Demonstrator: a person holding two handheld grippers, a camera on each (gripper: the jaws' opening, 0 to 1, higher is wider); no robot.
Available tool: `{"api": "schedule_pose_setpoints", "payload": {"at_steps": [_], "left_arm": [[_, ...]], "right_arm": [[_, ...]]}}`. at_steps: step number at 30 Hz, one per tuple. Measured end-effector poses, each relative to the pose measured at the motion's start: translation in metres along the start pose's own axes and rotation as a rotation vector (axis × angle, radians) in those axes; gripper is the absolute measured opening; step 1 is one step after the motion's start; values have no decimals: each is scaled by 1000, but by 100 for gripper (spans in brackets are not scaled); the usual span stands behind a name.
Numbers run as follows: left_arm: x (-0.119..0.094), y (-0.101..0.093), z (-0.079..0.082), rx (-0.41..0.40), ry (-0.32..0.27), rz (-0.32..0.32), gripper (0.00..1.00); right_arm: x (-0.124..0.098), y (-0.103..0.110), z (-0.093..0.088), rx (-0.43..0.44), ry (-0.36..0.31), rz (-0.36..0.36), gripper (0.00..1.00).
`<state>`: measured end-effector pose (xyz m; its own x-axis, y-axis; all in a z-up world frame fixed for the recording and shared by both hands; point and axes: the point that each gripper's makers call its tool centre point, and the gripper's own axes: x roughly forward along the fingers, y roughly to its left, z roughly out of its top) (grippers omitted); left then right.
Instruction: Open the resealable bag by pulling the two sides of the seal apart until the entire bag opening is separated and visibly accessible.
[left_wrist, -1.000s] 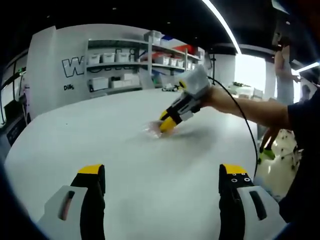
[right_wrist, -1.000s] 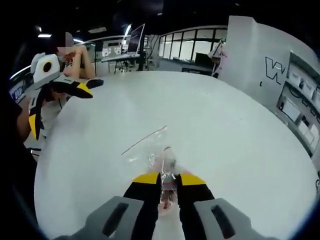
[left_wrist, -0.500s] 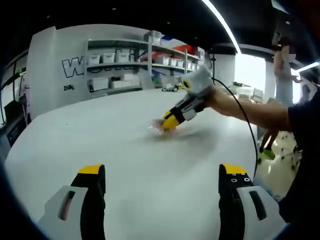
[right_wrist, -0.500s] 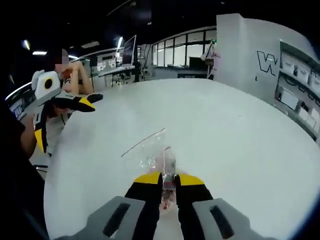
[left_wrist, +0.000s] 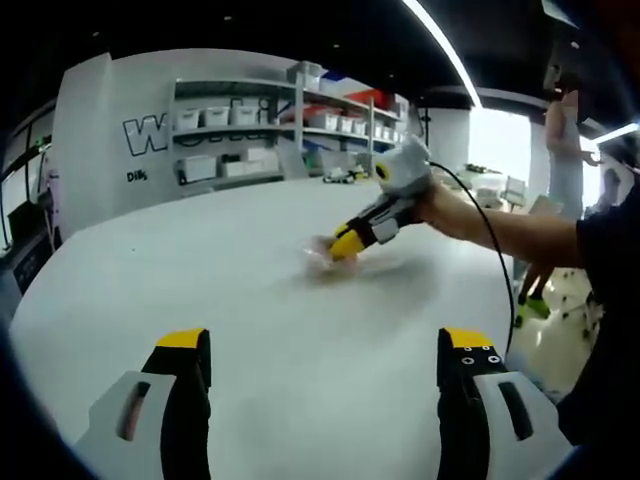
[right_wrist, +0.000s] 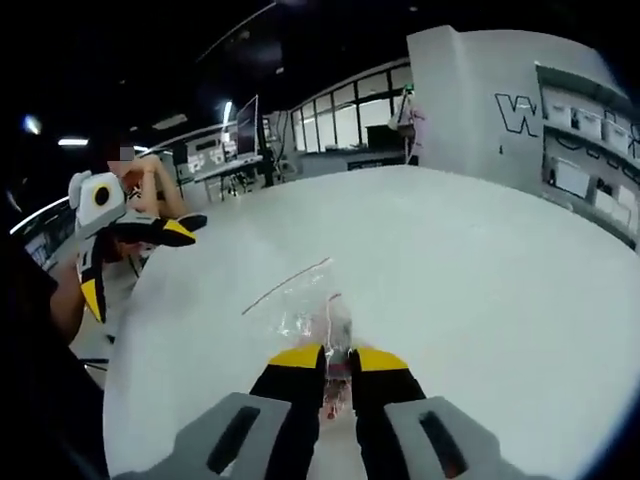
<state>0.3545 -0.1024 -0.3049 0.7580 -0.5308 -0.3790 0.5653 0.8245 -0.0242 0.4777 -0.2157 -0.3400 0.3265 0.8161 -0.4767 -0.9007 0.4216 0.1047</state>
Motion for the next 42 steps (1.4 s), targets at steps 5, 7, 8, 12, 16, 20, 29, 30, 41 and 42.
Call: {"api": "schedule_pose_setpoints", "payload": {"at_steps": [5, 7, 8, 12, 16, 20, 29, 30, 41, 42], "left_arm": [[0, -1, 1, 2, -1, -2, 93], [0, -1, 1, 2, 0, -3, 93], [0, -1, 1, 2, 1, -3, 93], [0, 0, 1, 3, 0, -2, 93], [0, -1, 0, 2, 1, -4, 92], [0, -1, 0, 2, 2, -5, 92], [1, -3, 1, 2, 0, -7, 92], [1, -3, 1, 3, 1, -6, 92], [2, -4, 1, 3, 3, -10, 92], [3, -4, 1, 4, 4, -10, 92]], "right_arm": [[-1, -1, 2, 21, -22, 5, 6], [0, -3, 3, 33, -29, 9, 6], [0, -3, 3, 40, -33, 11, 6], [-1, -2, 4, 60, -52, 16, 6], [-2, -2, 6, 102, -80, 30, 6], [-4, 0, 4, 124, -93, 35, 6], [-11, 8, 2, 158, -137, 39, 6], [-11, 9, 2, 166, -144, 41, 6], [-20, 21, -1, 216, -194, 63, 6], [-21, 22, -1, 219, -196, 66, 6]]}}
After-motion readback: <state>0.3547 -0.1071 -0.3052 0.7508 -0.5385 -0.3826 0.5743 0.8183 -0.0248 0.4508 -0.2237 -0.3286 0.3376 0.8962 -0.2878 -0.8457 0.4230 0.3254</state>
